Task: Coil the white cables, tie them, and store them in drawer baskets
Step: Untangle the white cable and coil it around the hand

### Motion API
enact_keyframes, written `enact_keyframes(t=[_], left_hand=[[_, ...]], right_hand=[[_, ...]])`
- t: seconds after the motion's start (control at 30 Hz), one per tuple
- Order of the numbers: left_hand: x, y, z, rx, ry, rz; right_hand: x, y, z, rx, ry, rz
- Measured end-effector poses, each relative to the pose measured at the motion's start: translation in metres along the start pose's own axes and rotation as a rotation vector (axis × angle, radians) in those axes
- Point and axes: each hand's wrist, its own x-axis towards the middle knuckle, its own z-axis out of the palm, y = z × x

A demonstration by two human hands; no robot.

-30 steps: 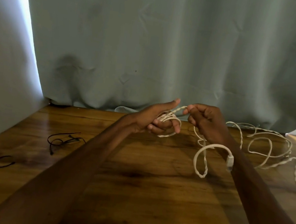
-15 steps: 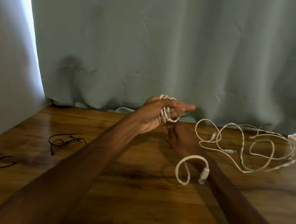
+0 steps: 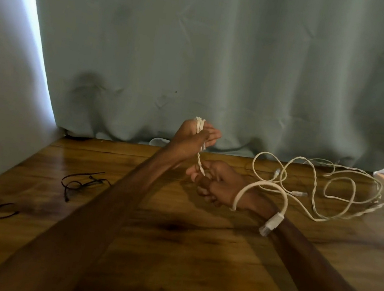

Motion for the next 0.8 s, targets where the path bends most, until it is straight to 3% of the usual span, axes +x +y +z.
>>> enact_keyframes(t=[0.17, 0.37, 0.47, 0.57, 0.8], left_hand=[[0.000, -0.013, -0.012, 0.418, -0.028, 0.113], [-0.008, -0.008, -0.043, 0.639, -0.028, 0.076], [-0.008, -0.014, -0.073, 0.811, -0.019, 0.102], [-0.008, -0.018, -0.078, 0.622, -0.060, -0.031], [-0.021, -0.004, -0.027, 0.482, -0.268, -0.056]], right_hand=[[-0.003, -0.012, -0.004, 0.194, -0.175, 0.079], [-0.016, -0.016, -0.014, 0.318, -0.269, -0.025], [-0.019, -0.021, -0.034, 0.252, -0.104, -0.085], [-0.016, -0.018, -0.049, 0.240, 0.137, -0.110], [-0.011, -0.011, -0.071, 0.205, 0.494, -0.232]])
